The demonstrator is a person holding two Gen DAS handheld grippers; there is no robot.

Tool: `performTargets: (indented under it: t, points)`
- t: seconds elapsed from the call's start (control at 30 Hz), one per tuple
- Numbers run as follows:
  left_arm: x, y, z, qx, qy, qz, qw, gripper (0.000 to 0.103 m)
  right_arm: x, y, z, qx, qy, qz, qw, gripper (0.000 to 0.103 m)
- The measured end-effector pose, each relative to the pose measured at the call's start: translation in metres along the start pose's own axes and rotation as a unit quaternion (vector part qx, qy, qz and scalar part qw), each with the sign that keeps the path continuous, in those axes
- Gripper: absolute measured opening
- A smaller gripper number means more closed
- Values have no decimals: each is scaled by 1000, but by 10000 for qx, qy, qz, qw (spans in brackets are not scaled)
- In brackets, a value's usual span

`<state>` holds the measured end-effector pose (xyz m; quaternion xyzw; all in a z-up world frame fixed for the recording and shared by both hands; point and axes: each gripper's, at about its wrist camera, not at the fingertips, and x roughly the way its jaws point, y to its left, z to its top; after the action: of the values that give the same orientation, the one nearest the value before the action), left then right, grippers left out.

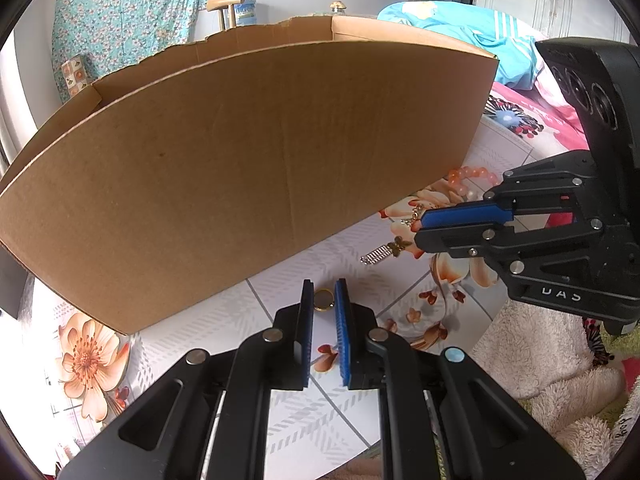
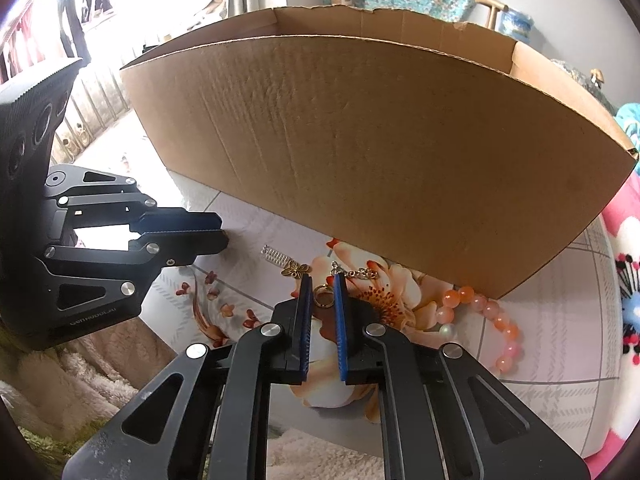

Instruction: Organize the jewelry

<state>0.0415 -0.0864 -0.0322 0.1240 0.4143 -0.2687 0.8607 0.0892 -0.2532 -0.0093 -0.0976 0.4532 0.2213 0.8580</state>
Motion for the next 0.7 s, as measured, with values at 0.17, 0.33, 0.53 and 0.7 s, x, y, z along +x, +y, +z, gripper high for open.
performTargets:
  t: [0.17, 0.33, 0.53, 0.7]
  points:
    - [-3, 0, 0, 8, -36, -5, 10000, 10, -10, -3, 1, 35, -82, 8, 10000, 9]
    - [-13, -2, 1, 51, -181, -10, 9998, 10, -28, -4, 0, 72, -239, -19, 9997, 9]
    - [-48, -8, 8, 163, -601, -44, 9980, 10, -66, -1, 6, 79, -718, 99, 9973, 9]
    - [-82, -1, 28, 102, -1033, -102, 9945, 10, -100, -4, 26, 72, -1294, 273, 9912, 9]
